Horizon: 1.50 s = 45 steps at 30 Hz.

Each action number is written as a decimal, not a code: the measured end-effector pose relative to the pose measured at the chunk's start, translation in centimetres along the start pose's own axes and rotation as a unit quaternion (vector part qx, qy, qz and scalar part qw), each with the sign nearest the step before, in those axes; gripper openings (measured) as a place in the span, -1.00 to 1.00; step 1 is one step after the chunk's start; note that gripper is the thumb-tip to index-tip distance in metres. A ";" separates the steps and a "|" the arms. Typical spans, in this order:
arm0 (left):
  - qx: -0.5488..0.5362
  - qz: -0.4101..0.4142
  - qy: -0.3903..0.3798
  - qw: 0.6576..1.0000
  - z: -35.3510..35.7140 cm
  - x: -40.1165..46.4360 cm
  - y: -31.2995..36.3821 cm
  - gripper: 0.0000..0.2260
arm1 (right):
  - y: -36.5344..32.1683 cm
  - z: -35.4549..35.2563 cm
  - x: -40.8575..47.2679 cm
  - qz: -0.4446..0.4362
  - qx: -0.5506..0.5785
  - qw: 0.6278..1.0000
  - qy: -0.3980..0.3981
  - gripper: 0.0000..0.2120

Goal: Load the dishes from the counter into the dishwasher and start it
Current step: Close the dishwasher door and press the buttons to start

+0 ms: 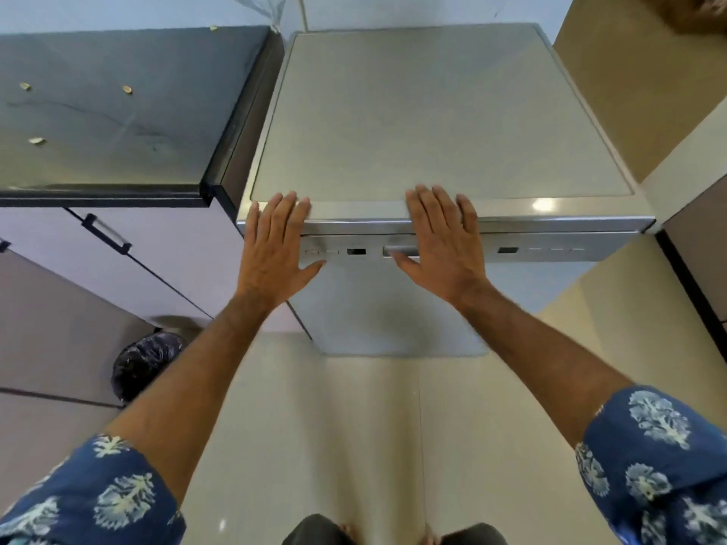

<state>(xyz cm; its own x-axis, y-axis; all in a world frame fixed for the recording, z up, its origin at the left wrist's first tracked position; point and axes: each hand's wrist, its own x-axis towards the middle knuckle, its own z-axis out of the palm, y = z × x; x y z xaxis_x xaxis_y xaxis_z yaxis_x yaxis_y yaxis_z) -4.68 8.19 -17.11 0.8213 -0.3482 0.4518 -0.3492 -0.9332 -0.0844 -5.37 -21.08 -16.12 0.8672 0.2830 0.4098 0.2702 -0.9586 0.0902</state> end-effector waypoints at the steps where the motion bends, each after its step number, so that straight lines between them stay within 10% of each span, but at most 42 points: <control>1: -0.001 0.015 0.025 1.000 0.7 0.1 -0.6 -0.15 | -0.2 0.6 0.0 0.004 -0.003 0.999 0.035 -0.18; 17: -0.009 0.079 0.266 0.961 4.4 -0.3 -1.5 -0.49 | 0.2 6.2 0.0 -0.029 0.002 0.938 0.344 -0.39; 45: -0.021 0.018 0.276 0.961 10.0 -2.9 -4.3 -0.42 | -0.3 11.1 -1.0 -0.028 -0.150 0.933 0.325 -0.09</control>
<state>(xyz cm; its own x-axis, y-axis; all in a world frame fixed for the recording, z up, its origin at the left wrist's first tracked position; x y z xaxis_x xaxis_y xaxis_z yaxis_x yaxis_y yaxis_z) -1.05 12.33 -26.95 0.4483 -0.2688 0.8525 -0.3993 -0.9135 -0.0781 -1.70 -20.67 -26.61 0.3912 0.3475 0.8522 0.0935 -0.9362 0.3388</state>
